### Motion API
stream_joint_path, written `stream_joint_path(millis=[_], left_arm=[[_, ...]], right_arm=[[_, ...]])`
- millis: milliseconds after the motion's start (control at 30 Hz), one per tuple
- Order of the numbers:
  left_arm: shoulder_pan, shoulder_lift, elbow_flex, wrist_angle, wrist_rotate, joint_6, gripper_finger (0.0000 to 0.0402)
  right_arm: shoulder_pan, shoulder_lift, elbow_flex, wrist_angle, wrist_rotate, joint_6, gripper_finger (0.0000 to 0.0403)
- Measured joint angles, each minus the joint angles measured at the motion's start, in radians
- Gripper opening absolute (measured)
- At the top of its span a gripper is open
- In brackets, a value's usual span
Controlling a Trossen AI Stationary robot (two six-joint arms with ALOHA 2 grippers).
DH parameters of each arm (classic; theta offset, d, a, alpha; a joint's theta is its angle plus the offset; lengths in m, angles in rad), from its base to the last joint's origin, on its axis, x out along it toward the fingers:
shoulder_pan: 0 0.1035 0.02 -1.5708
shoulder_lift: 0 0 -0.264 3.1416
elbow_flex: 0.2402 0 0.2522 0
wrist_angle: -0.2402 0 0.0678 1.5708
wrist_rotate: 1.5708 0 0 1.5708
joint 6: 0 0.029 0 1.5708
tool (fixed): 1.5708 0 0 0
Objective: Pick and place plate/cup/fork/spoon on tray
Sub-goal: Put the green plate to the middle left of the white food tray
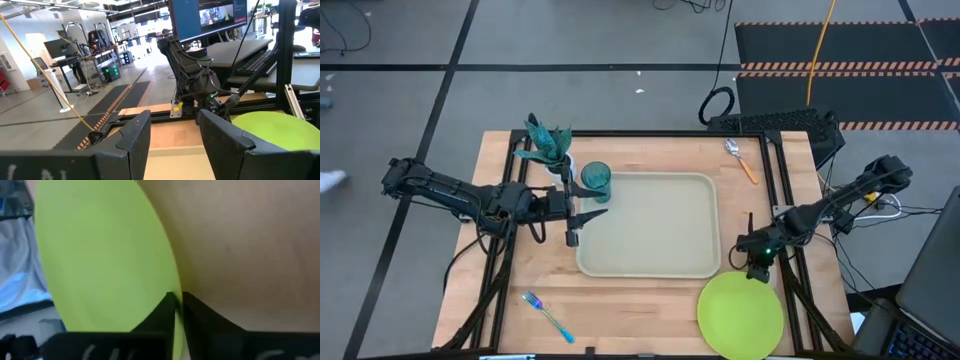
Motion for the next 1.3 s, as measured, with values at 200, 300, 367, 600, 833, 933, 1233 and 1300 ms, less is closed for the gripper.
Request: stream_joint_path(millis=[200,300,367,600,833,933,1233,1300], left_arm=[[0.000,0.000,0.000,0.001,0.000,-0.001,0.0172],[0.000,0.000,0.000,0.003,0.000,-0.003,0.0172],[0.000,0.000,0.000,0.003,0.000,-0.004,0.0172],[0.000,0.000,0.000,0.003,0.000,-0.005,0.0172],[0.000,0.000,0.000,0.006,0.000,-0.006,0.0172],[0.000,0.000,0.000,0.006,-0.001,-0.004,0.0172],[0.000,0.000,0.000,0.017,-0.001,-0.003,0.0172],[0.000,0.000,0.000,0.024,-0.001,-0.002,0.0172]], right_arm=[[0.021,0.000,0.000,0.028,-0.007,0.003,0.0005],[0.025,0.000,0.000,0.076,-0.032,0.003,0.0003],[0.025,0.000,0.000,0.108,-0.040,0.003,0.0001],[0.026,0.000,0.000,0.222,-0.055,0.033,0.0001],[0.003,0.001,0.000,0.415,-0.042,0.133,0.0000],[-0.015,0.000,0.001,0.496,-0.017,0.164,0.0000],[-0.096,0.000,0.001,0.508,0.275,0.280,0.0000],[-0.128,0.000,0.001,0.507,0.327,0.247,0.0000]])
